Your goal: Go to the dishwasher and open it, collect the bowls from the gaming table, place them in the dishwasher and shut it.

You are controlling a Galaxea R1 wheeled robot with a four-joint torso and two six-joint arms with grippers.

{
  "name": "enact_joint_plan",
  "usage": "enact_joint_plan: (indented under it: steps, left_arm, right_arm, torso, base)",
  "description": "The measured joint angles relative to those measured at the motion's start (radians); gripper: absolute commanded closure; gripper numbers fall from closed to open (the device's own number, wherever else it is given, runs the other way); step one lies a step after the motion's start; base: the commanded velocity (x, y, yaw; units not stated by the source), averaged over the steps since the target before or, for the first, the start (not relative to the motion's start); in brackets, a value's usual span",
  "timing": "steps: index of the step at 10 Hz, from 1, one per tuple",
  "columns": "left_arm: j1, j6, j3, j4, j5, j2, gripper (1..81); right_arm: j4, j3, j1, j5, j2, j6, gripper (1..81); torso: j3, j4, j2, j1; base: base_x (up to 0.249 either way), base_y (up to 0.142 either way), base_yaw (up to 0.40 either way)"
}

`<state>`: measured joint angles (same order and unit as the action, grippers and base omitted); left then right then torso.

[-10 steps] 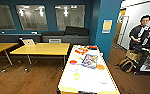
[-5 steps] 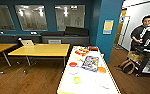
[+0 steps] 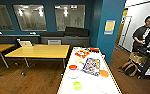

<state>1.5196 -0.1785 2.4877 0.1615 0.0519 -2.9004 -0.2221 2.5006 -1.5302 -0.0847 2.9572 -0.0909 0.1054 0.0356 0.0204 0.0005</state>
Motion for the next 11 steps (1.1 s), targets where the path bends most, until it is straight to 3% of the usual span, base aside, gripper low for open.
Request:
enact_joint_plan:
  steps: [4,7,11]
  left_arm:
    - [0.000,0.000,0.000,0.000,0.000,0.000,1.0]
    - [-0.008,0.000,0.000,0.000,0.005,0.001,1.0]
    - [0.009,0.000,-0.023,0.000,0.031,0.017,1.0]
  right_arm:
    - [0.000,-0.007,-0.002,0.001,-0.003,-0.001,1.0]
    - [0.000,-0.040,0.013,-0.002,-0.027,-0.003,1.0]
    - [0.000,-0.257,0.013,-0.016,-0.162,-0.007,1.0]
  torso:
    - [0.000,0.000,0.000,0.000]
    - [0.000,0.000,-0.001,0.002]
    - [0.000,0.000,-0.001,0.001]
  base:
    - [0.156,0.000,0.000]
    - [0.000,0.000,0.000]
    - [0.000,0.000,0.000]
